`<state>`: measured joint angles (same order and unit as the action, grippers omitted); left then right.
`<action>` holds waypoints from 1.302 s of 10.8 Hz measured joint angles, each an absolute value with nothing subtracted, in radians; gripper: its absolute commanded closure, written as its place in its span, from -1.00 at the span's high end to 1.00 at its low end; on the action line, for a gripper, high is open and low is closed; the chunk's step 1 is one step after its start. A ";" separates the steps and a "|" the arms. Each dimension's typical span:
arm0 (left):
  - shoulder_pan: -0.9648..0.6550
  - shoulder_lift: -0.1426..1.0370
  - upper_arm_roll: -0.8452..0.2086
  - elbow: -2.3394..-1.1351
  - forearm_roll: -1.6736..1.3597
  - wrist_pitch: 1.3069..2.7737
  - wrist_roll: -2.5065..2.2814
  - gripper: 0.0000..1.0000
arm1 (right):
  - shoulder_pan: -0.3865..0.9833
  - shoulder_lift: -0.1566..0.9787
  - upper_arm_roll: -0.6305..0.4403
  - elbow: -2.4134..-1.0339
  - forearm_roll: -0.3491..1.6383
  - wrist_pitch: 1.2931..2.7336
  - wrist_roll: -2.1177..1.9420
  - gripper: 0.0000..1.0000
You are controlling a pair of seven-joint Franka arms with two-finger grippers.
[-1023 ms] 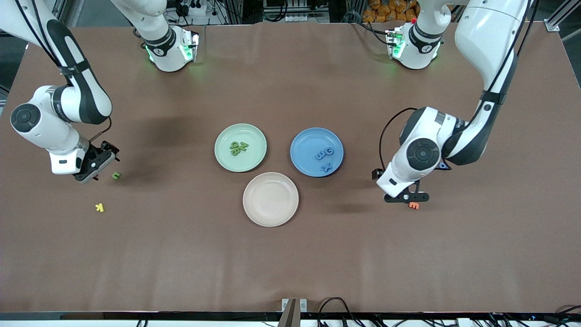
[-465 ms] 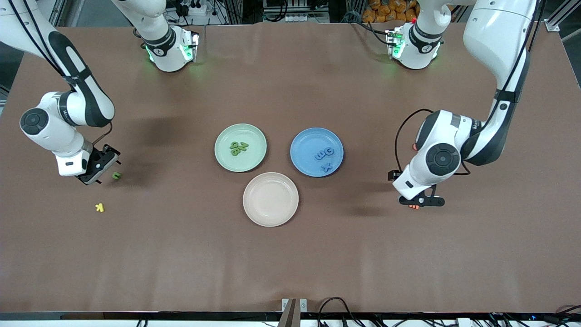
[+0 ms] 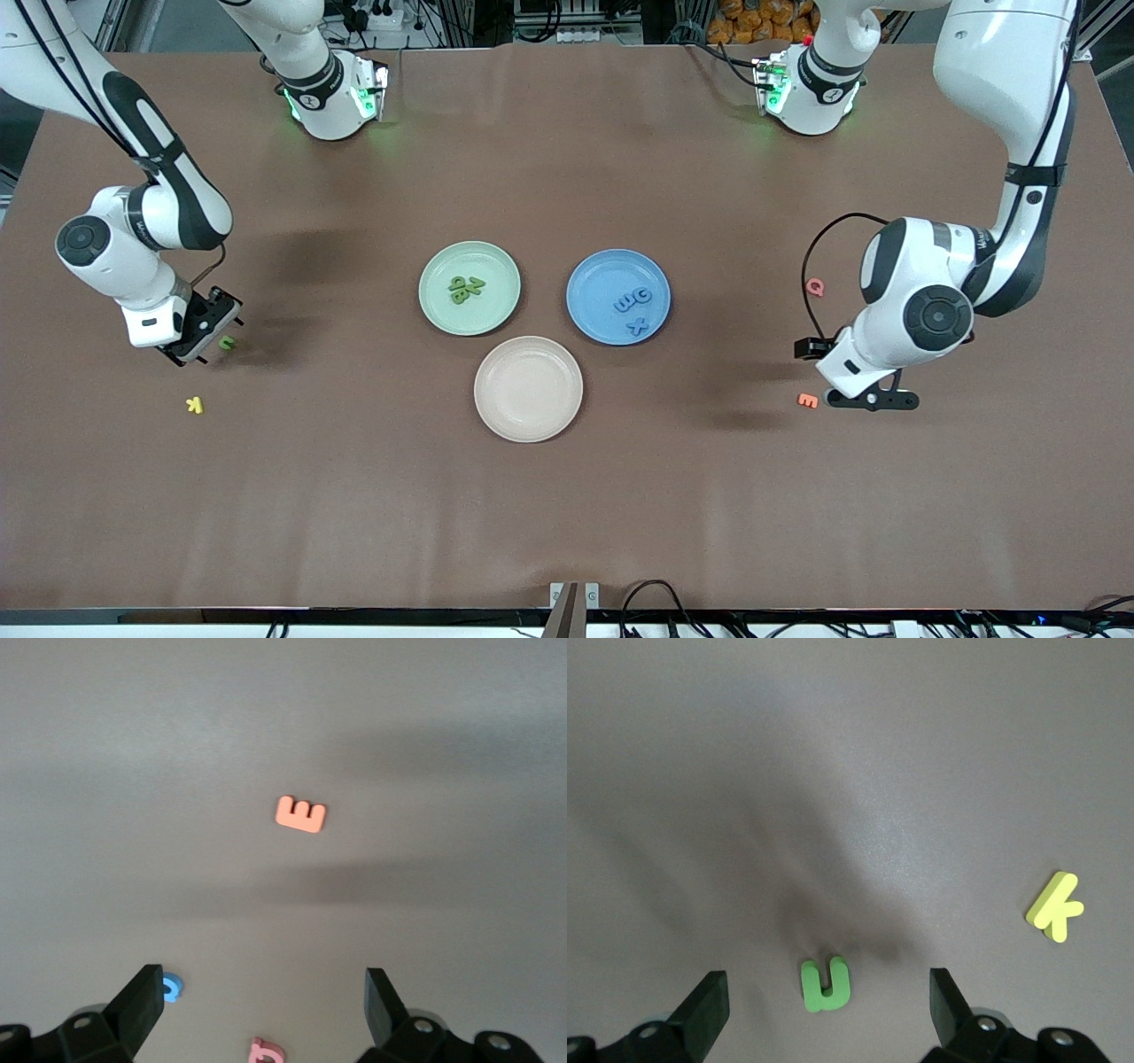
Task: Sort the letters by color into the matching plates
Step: 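Lower the right gripper onto the green U while the left gripper descends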
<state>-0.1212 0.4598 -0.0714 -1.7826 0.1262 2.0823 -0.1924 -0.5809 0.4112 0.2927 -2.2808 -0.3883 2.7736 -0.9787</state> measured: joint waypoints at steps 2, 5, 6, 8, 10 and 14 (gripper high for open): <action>-0.134 0.459 -0.015 -1.784 0.087 2.096 -0.114 1.00 | -0.589 0.424 0.292 -2.281 -0.401 2.784 -0.979 1.00; -0.140 0.459 0.061 -1.813 0.010 2.144 -0.004 1.00 | -0.592 0.430 0.292 -2.281 -0.412 2.800 -0.980 1.00; -0.145 0.458 0.077 -1.826 0.008 2.158 -0.002 1.00 | -0.592 0.432 0.292 -2.281 -0.413 2.802 -0.980 1.00; -0.161 0.444 0.116 -1.873 0.008 2.210 0.017 1.00 | -0.592 0.436 0.292 -2.281 -0.413 2.805 -0.980 1.00; -0.164 0.424 0.138 -1.933 0.008 2.280 0.027 1.00 | -0.596 0.441 0.292 -2.280 -0.413 2.807 -0.980 1.00; -0.165 0.394 0.152 -2.066 0.008 2.431 0.031 1.00 | -0.602 0.454 0.292 -2.274 -0.413 2.812 -0.980 0.88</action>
